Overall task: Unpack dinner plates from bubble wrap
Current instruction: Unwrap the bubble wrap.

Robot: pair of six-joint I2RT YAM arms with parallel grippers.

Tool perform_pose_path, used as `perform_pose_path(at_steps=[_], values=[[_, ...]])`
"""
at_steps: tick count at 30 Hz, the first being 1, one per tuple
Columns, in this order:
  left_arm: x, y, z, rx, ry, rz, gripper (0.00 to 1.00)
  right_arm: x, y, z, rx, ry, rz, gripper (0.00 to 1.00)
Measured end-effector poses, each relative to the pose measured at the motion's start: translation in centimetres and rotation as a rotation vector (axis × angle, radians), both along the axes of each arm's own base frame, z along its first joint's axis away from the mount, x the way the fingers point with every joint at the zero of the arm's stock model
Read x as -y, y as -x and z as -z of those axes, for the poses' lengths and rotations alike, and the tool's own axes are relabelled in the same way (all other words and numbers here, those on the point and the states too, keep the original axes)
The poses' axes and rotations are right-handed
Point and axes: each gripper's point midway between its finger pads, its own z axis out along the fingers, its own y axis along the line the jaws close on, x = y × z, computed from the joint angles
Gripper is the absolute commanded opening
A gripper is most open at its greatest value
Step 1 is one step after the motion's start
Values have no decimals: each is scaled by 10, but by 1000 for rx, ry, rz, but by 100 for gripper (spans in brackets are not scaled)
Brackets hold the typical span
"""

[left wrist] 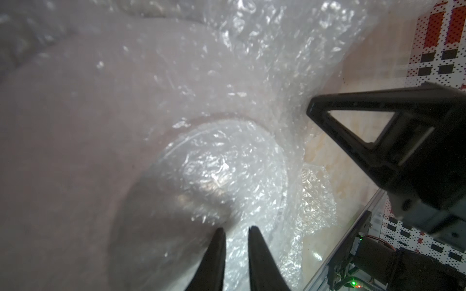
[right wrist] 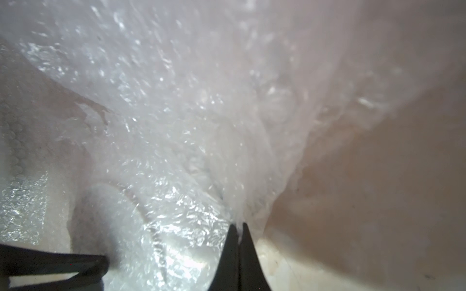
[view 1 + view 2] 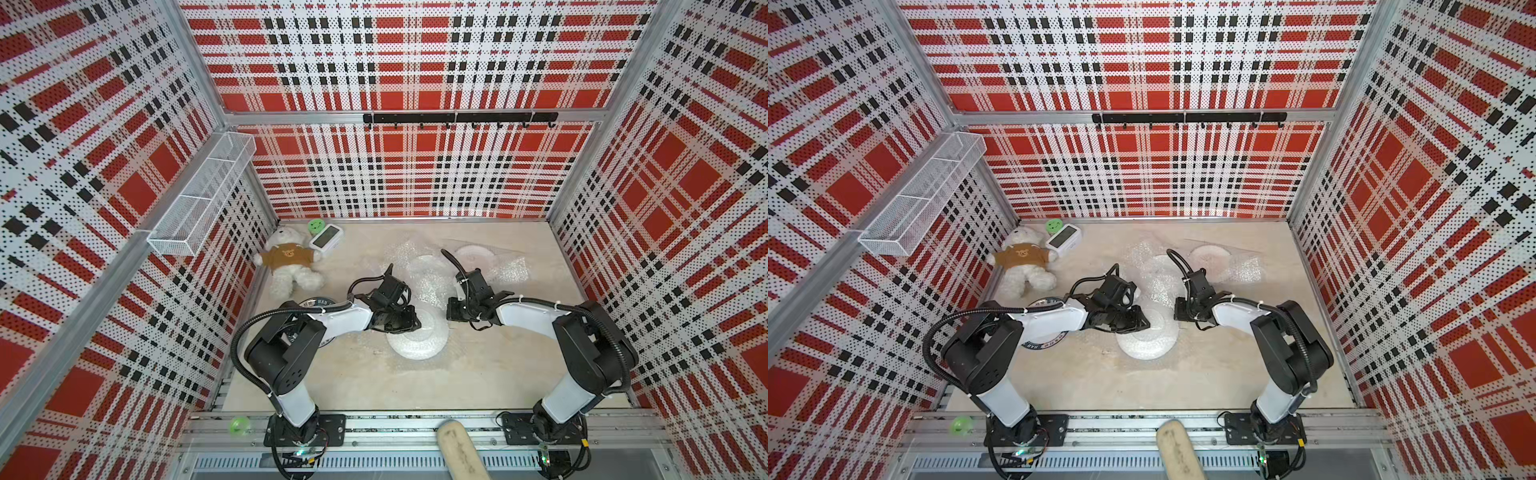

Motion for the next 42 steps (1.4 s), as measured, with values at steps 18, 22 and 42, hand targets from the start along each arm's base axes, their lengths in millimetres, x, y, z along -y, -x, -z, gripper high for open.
perform_pose_path(at_steps=[18,22,42], values=[[0,1,1,-1,8,-5,22,22,4,4,-11,-18,14,0],[0,1,1,0,11,-5,22,23,3,7,-17,-24,15,11],[0,1,0,-1,15,-4,22,-2,40,0,-73,-15,-84,27]])
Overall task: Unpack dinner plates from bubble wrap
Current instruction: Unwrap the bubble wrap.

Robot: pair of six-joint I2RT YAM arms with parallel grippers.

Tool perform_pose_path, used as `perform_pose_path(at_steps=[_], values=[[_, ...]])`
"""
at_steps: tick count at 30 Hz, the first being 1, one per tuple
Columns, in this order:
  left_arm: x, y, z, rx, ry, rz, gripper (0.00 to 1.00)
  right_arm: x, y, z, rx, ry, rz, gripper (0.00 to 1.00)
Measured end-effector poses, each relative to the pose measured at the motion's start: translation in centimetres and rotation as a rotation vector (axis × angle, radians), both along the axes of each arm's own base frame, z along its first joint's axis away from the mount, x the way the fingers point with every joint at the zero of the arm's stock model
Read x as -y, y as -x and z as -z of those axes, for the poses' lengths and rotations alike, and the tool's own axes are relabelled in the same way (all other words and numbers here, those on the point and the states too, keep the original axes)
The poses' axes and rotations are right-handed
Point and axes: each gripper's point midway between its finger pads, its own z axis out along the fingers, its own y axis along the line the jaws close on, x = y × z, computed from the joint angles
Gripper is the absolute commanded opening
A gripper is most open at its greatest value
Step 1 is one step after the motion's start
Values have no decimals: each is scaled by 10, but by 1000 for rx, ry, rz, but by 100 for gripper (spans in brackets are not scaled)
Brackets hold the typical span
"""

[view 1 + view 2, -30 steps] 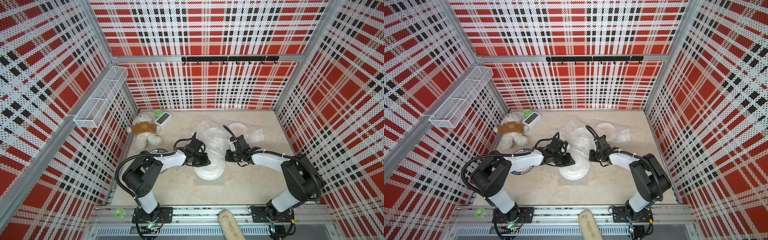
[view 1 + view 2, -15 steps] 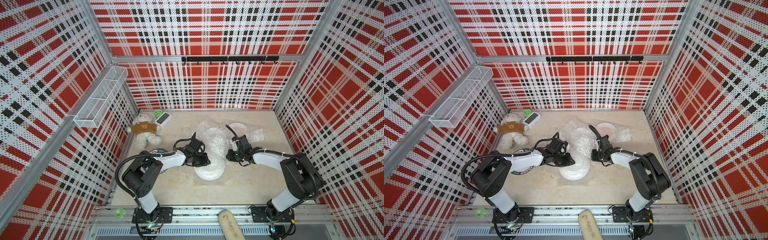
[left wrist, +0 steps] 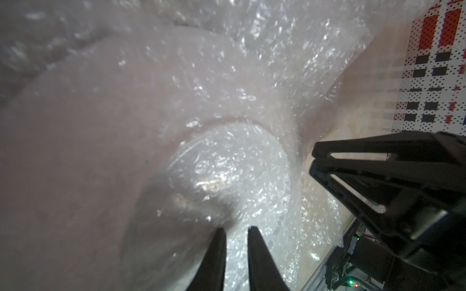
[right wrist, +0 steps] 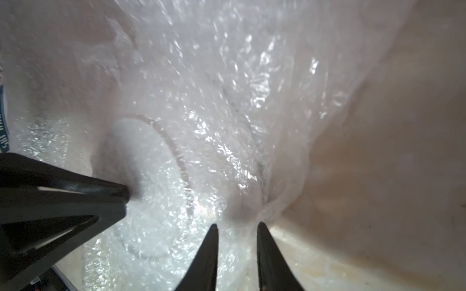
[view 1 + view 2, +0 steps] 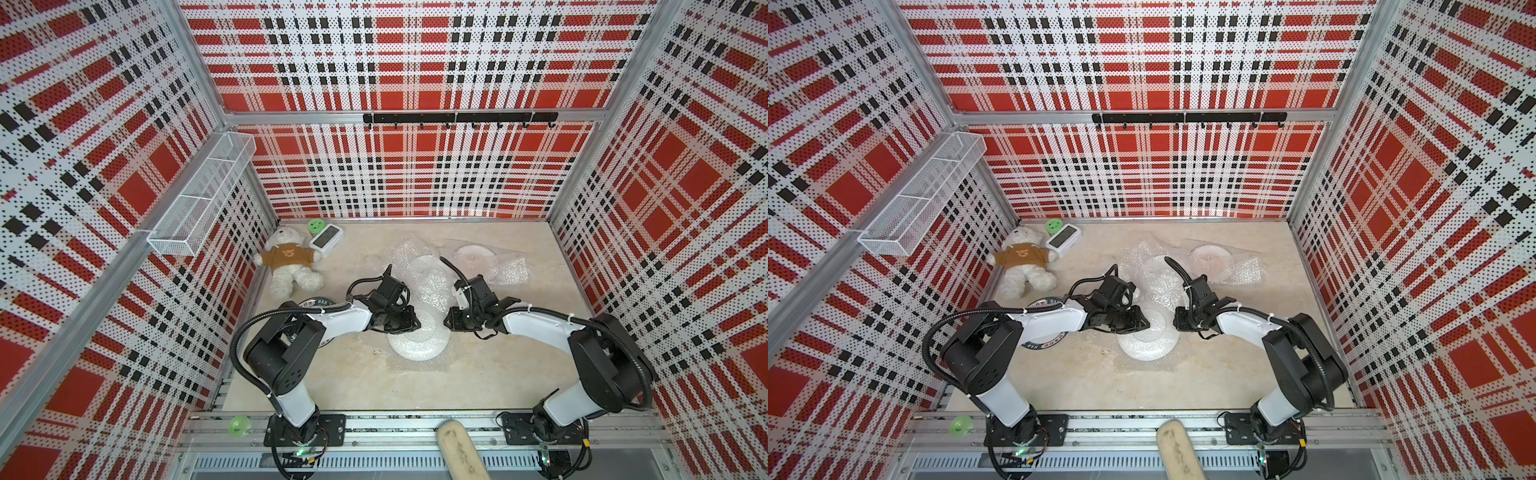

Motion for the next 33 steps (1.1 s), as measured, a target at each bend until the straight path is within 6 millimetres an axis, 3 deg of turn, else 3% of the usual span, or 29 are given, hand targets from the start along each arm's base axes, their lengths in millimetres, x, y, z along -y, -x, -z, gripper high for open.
perform_pose_path(at_steps=[8,24,33], values=[[0,0,0,0,0,0,22,5,0,10,-18,30,18,21],[0,0,1,-1,-8,2,22,7,-8,18,14,12,44,0],[-1,-1,1,-1,-10,0,22,12,-6,16,12,-5,52,0]])
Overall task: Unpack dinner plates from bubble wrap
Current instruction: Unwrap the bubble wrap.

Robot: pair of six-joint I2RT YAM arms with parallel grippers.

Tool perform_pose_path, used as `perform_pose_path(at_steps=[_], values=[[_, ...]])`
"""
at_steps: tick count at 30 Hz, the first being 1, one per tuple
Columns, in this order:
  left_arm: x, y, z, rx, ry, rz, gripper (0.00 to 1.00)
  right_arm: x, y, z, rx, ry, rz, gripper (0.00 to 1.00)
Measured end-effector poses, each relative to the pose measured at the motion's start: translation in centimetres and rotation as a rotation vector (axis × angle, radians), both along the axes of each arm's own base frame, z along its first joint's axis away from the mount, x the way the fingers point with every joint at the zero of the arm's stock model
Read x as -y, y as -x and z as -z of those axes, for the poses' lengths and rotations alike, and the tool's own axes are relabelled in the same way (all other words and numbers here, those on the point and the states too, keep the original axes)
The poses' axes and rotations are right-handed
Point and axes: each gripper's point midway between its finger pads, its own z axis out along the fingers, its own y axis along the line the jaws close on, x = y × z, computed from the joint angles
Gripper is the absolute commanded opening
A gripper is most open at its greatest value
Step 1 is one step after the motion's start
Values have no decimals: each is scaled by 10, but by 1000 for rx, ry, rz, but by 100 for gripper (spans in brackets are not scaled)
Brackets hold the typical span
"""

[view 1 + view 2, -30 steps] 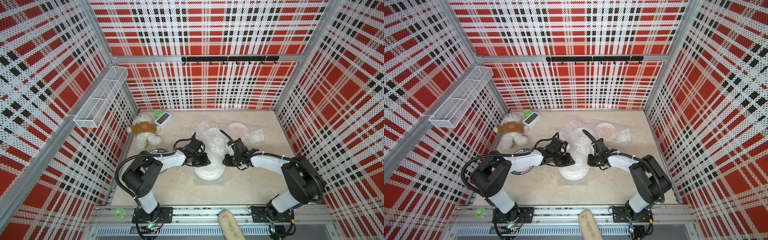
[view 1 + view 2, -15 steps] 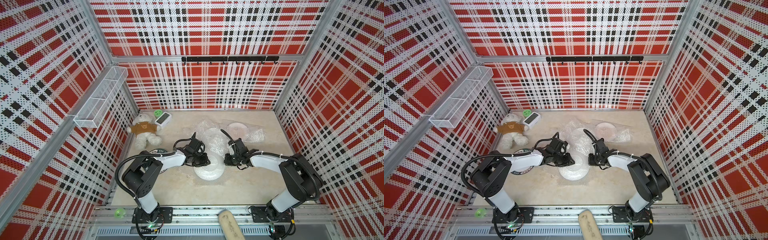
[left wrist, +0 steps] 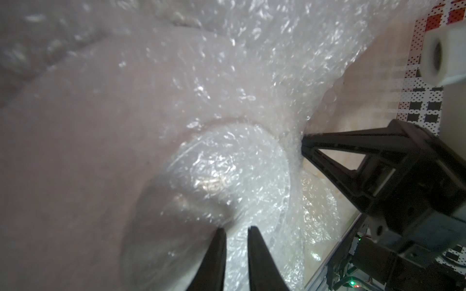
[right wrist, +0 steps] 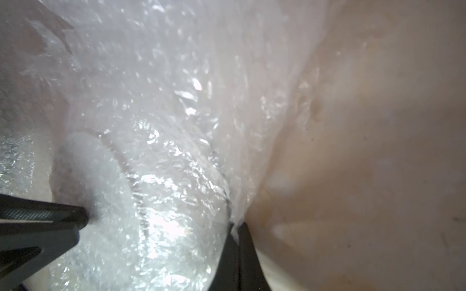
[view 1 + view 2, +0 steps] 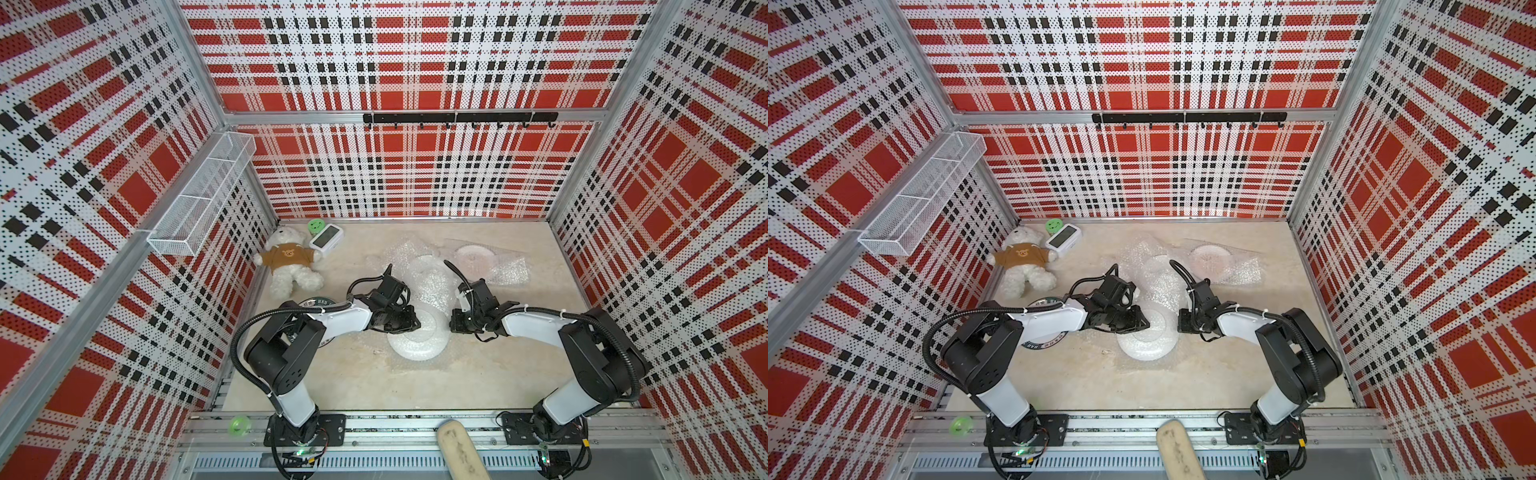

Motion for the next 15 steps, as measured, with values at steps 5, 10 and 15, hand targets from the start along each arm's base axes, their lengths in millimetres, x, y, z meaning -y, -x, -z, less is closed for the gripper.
perform_pose_path(at_steps=[5,10,15], values=[[0,0,0,0,-3,-3,21,7,-1,-10,1,-28,17,0],[0,0,0,0,-4,-5,21,9,1,-11,-13,-41,16,0],[0,0,0,2,-5,-6,21,10,2,-11,-11,-41,11,0]])
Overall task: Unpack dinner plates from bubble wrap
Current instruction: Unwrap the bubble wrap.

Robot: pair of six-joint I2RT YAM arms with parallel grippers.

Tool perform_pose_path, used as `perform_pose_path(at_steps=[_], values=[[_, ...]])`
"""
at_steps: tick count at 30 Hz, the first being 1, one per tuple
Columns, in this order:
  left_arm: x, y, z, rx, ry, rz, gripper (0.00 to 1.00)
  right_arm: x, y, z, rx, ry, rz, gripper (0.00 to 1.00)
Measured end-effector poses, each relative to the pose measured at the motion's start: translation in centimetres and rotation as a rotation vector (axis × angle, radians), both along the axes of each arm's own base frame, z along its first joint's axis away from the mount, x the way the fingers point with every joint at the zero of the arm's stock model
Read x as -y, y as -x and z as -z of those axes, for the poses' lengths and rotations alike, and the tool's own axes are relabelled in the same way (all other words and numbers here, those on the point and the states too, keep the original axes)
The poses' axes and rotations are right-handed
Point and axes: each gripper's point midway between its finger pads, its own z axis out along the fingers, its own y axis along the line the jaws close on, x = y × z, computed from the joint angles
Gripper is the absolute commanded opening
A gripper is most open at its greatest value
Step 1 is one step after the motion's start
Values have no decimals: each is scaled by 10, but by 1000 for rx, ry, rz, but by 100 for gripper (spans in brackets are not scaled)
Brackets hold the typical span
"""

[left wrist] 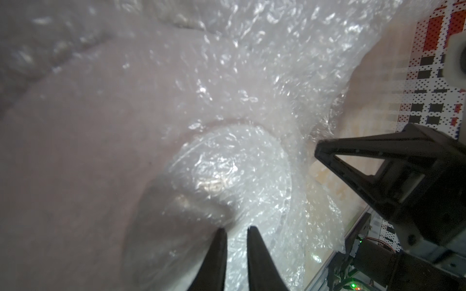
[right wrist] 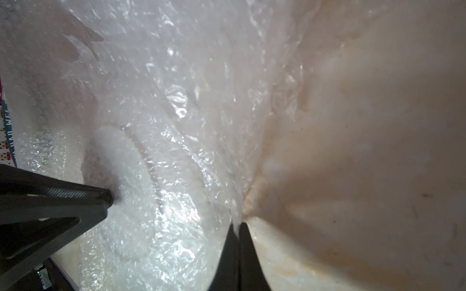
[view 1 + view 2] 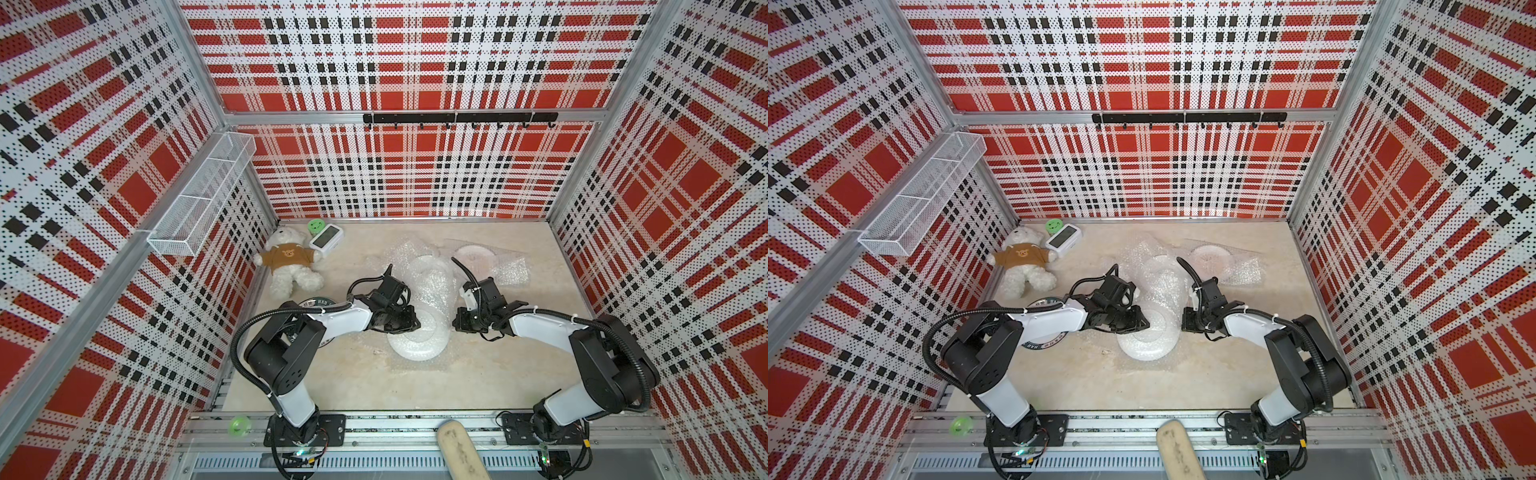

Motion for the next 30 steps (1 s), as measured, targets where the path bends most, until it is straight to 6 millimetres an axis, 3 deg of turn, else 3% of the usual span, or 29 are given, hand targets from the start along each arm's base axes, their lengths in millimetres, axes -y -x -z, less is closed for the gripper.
perform_pose_path(at_steps=[12,20,30], values=[[1,0,0,1,3,0,21,2,7,0,-11,13,-24,27],[1,-1,0,3,4,0,21,-14,14,8,-39,-18,-68,26],[2,-1,0,5,5,-1,21,-19,10,8,-34,-37,-54,8]])
